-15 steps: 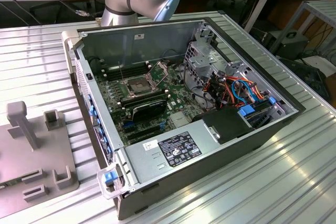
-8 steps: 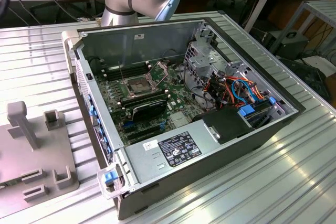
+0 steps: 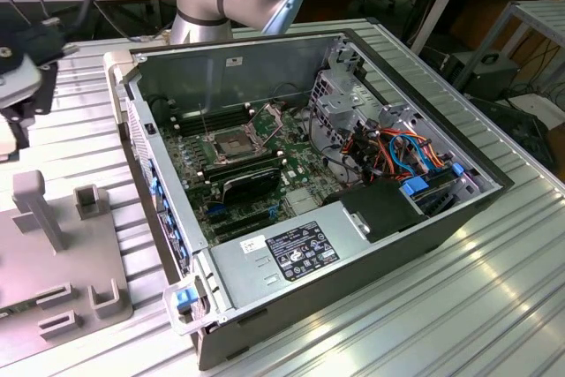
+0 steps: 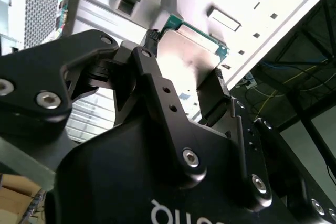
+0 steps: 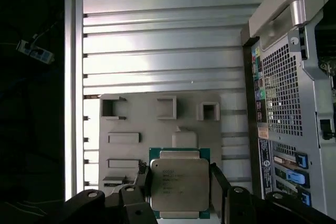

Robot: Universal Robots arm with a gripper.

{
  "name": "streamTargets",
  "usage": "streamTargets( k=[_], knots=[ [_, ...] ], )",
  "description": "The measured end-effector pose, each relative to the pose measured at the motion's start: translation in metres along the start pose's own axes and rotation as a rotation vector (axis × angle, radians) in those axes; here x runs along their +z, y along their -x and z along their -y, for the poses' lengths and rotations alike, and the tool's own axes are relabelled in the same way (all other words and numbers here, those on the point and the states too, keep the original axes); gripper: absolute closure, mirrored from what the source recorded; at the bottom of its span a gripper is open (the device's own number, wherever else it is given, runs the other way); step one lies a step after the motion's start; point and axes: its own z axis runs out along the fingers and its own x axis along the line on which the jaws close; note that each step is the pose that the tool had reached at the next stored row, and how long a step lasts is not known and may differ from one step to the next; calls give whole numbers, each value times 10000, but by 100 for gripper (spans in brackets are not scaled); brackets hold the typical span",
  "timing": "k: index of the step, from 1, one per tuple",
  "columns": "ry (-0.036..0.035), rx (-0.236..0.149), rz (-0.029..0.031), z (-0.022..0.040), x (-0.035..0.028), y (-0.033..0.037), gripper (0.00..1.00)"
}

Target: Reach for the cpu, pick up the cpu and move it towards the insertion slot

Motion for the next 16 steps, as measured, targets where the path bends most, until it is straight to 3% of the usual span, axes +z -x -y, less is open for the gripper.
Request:
streamTargets(
  k=[10, 16],
  knots=[
    [-21, 0, 3, -19, -1, 461, 45],
    [-24, -1, 2, -33, -4, 830, 45]
  ],
)
